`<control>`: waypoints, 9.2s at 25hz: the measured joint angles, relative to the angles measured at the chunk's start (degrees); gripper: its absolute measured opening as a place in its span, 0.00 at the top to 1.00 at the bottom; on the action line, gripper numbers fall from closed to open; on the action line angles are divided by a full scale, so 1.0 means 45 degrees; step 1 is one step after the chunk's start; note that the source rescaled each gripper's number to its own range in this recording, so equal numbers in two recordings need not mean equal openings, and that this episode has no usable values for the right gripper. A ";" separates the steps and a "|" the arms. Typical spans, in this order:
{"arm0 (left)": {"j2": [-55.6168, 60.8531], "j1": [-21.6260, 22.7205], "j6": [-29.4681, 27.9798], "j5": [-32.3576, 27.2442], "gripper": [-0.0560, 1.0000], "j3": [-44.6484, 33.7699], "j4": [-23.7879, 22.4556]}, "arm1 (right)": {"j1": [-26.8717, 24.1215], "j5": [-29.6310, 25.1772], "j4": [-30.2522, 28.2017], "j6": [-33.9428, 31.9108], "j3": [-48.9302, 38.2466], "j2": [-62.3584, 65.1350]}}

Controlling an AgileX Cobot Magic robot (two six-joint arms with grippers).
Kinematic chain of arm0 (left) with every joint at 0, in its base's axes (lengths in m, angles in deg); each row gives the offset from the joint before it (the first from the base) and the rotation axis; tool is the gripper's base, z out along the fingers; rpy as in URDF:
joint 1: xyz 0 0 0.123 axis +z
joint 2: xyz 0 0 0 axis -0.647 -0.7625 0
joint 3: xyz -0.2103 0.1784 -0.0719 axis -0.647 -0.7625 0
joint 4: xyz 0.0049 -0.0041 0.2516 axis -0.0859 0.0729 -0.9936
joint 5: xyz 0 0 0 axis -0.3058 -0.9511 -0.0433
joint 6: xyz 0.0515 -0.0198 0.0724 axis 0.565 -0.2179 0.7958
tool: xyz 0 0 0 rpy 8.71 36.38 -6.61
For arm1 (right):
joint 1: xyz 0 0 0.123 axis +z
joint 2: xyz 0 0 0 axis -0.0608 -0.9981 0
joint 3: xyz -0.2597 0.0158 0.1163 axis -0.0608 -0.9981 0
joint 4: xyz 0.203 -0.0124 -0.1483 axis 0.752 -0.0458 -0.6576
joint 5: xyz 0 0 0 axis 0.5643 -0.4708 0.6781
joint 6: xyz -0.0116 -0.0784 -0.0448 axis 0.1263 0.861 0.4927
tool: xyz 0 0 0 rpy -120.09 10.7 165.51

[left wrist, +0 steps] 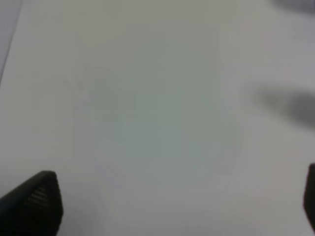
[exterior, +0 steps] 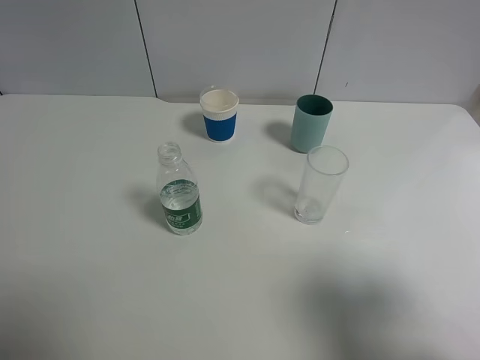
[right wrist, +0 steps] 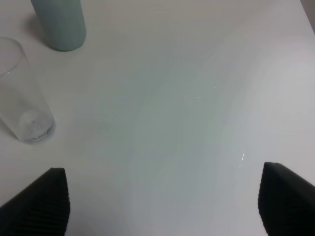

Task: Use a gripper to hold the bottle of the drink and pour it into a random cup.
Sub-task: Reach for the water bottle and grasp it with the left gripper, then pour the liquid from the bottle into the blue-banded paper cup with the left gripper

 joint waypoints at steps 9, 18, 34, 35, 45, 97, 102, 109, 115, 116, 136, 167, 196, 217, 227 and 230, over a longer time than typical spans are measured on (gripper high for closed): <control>-0.3588 -0.1696 0.1492 0.0377 0.00 0.0231 0.0017 | 0.0000 0.0000 0.0000 0.0000 0.0000 0.0000; -0.6129 -0.4050 0.2792 0.0475 0.00 0.0234 0.1061 | 0.0000 0.0000 0.0000 0.0000 0.0000 0.0000; -0.8214 -0.5789 0.2237 0.5817 0.00 -0.2796 0.1011 | 0.0000 0.0000 0.0000 0.0000 0.0000 0.0000; -0.8347 -0.5789 0.2178 0.6191 0.00 -0.2853 0.0983 | 0.0000 0.0000 0.0000 0.0000 0.0000 0.0000; -1.0582 -0.5789 0.0977 0.8965 0.00 -0.3590 0.0968 | 0.0000 0.0000 0.0000 0.0000 0.0000 0.0000; -2.0220 -0.5789 -0.2248 2.8138 0.00 -0.5294 -0.1570 | 0.0000 0.0000 0.0000 0.0000 0.0000 0.0000; -2.0220 -0.5789 -0.2248 2.8138 0.00 -0.5294 -0.1559 | 0.0000 0.0000 0.0000 0.0000 0.0000 0.0000; -2.0220 -0.5789 -0.2248 2.8138 0.00 -0.5294 -0.1569 | 0.0000 0.0000 0.0000 0.0000 0.0000 0.0000; -2.0220 -0.5789 -0.2248 2.8138 0.00 -0.5294 -0.1519 | 0.0000 0.0000 0.0000 0.0000 0.0000 0.0000; -2.0220 -0.5789 -0.2213 2.8138 0.00 -0.5294 -0.1519 | 0.0000 0.0000 0.0000 0.0000 0.0000 0.0000; -2.0233 -0.5789 -0.2166 2.8148 0.00 -0.4584 -0.1894 | 0.0000 0.0000 0.0000 0.0000 0.0000 0.0000; -2.0964 -0.5789 -0.0930 2.8201 0.95 -0.4135 -0.2528 | 0.0000 0.0000 0.0000 0.0000 0.0000 0.0000; -1.8826 -0.5789 -0.2098 2.7892 0.95 -0.4158 -0.0564 | 0.0000 0.0000 0.0000 0.0000 0.0000 0.0000; -1.6640 -0.3141 -0.2218 1.8313 0.95 0.1635 0.0302 | 0.0000 0.0000 0.0000 0.0000 0.0000 0.0000; -1.6912 -0.2668 -0.1716 1.7676 0.95 0.3430 -0.0105 | 0.0000 0.0000 0.0000 0.0000 0.0000 0.0000; -1.7423 -0.2664 -0.2754 1.6816 0.95 0.3958 -0.1372 | 0.0000 0.0000 0.0000 0.0000 0.0000 0.0000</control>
